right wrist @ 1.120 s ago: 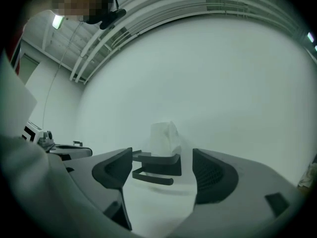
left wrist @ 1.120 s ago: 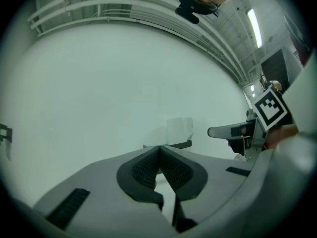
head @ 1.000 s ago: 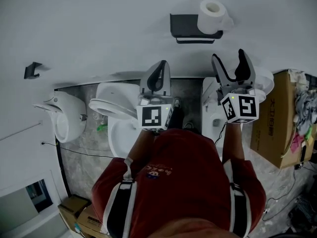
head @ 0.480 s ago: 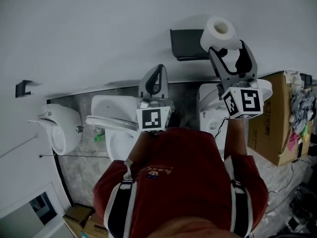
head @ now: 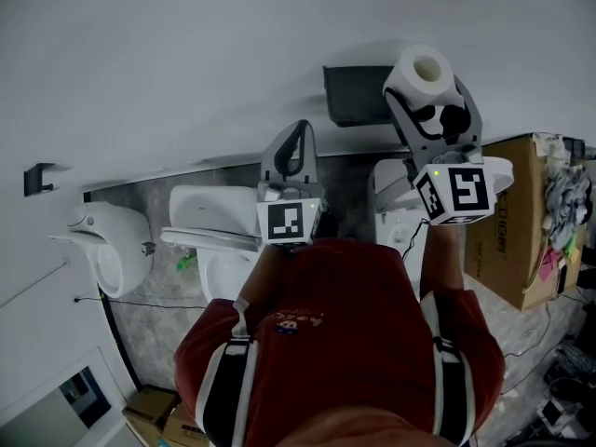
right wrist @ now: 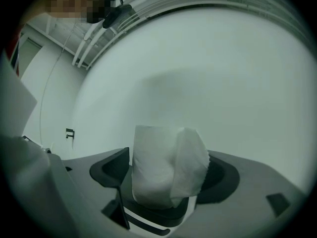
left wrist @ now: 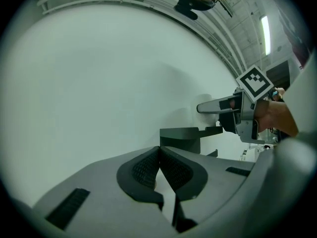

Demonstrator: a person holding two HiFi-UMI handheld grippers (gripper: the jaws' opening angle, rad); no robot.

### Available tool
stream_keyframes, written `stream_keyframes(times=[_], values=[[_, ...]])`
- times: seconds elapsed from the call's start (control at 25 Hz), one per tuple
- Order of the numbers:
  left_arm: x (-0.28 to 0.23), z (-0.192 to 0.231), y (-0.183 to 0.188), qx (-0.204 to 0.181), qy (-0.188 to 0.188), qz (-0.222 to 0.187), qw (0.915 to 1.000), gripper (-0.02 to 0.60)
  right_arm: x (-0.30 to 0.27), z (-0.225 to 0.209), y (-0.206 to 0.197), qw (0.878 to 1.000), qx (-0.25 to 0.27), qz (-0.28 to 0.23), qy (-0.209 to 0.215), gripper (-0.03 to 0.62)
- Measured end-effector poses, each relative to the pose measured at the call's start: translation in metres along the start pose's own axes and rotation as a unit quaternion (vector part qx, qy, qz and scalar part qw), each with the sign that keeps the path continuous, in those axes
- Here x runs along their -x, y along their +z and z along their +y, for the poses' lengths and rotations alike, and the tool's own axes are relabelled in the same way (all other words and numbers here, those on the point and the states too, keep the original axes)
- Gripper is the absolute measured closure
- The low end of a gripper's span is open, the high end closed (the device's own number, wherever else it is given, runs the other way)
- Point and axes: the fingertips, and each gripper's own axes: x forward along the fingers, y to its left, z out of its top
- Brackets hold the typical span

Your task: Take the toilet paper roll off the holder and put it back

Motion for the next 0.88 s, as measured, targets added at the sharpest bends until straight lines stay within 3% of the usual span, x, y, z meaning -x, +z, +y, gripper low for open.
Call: stream_keyframes(times=[0.24, 0.88], values=[[-0.002, 0.008, -0.004, 0.001, 0.003, 0.002, 1.0, 0.567, -0.006, 0.006, 0.0, 1.0, 0.007, -0.004, 0.003, 0.252], [0.014, 0.011, 0.004, 0.006, 0.008, -0.002, 0.9999, 0.566, 0.0, 0.009, 0.003, 1.0, 0.017, -0.012, -0.01, 0.261]])
